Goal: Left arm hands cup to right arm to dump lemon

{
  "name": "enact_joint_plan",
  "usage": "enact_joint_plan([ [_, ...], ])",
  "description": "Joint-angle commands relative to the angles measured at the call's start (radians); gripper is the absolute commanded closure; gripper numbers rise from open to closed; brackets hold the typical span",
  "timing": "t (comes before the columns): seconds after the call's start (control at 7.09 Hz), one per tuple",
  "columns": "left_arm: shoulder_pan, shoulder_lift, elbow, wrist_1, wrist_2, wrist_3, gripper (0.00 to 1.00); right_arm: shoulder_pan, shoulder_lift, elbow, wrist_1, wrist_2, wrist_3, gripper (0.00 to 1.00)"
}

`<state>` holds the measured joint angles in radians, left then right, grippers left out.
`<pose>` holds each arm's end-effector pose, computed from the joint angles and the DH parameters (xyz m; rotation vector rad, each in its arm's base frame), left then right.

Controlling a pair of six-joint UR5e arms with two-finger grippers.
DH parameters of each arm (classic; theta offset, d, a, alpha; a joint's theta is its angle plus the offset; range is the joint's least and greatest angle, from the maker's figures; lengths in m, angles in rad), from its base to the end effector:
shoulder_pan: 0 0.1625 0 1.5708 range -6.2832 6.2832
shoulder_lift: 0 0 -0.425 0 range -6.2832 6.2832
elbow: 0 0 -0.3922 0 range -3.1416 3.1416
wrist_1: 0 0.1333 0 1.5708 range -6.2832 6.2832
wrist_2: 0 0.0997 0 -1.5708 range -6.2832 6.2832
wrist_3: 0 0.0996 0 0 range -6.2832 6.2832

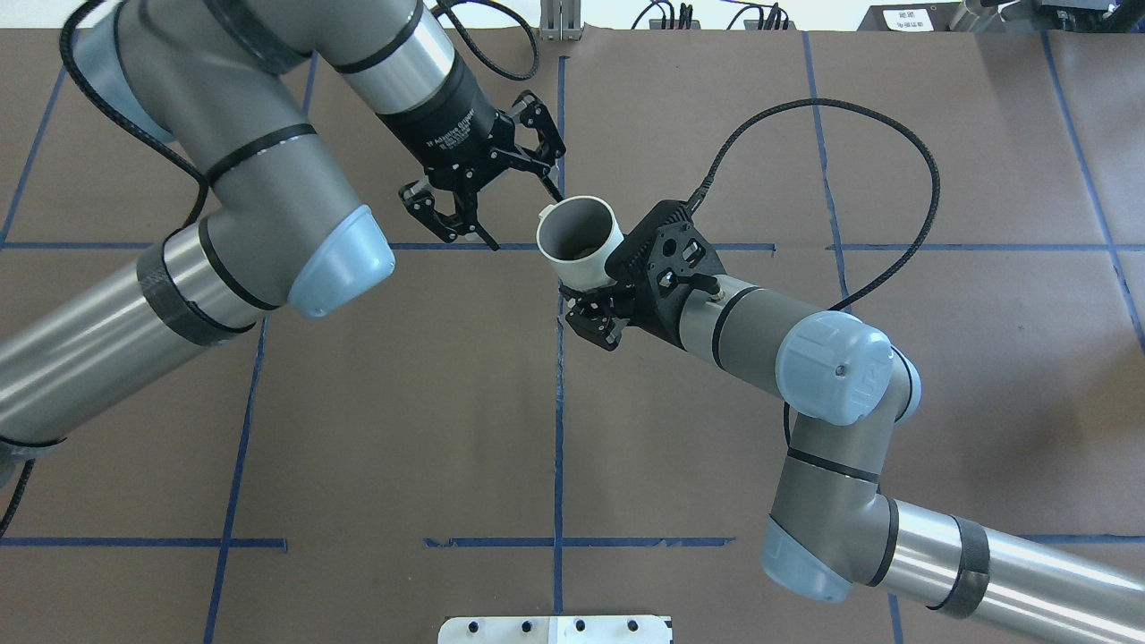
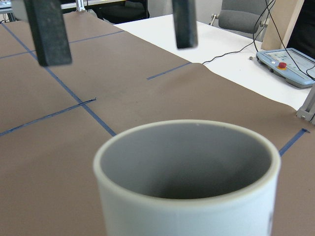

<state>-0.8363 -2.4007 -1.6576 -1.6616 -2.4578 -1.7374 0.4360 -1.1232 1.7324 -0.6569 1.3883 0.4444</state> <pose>0.3998 -0.5264 0.0874 -0.4551 1.1511 -0.4271 -0.4873 -0.3941 0.2263 1.1824 -0.9837 -0.4116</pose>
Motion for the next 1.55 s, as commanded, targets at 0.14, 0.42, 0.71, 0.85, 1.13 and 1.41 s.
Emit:
enact_joint_plan([
  [0.14, -0.059, 0.184, -0.01, 0.011, -0.004, 0.299, 0.0, 0.016, -0.003, 0.001, -0.003, -0.008, 0.038, 0.9],
  [0.42, -0.084, 0.277, -0.01, 0.016, 0.039, 0.503, 0.0, 0.074, -0.061, 0.003, -0.001, -0.012, 0.36, 0.91],
  [0.71, -0.151, 0.352, -0.016, 0.02, 0.066, 0.78, 0.0, 0.163, -0.121, 0.019, -0.001, -0.005, 0.367, 0.91],
  [0.85, -0.188, 0.391, -0.014, 0.022, 0.075, 0.903, 0.0, 0.206, -0.224, 0.066, 0.002, 0.023, 0.35, 0.93],
  [1.13, -0.202, 0.425, -0.007, 0.023, 0.079, 1.021, 0.0, 0.35, -0.409, 0.168, 0.016, 0.156, 0.191, 0.93],
  [1.41, -0.216, 0.44, -0.017, 0.124, 0.164, 1.155, 0.0, 0.424, -0.568, 0.116, 0.269, 0.222, 0.185, 0.93],
])
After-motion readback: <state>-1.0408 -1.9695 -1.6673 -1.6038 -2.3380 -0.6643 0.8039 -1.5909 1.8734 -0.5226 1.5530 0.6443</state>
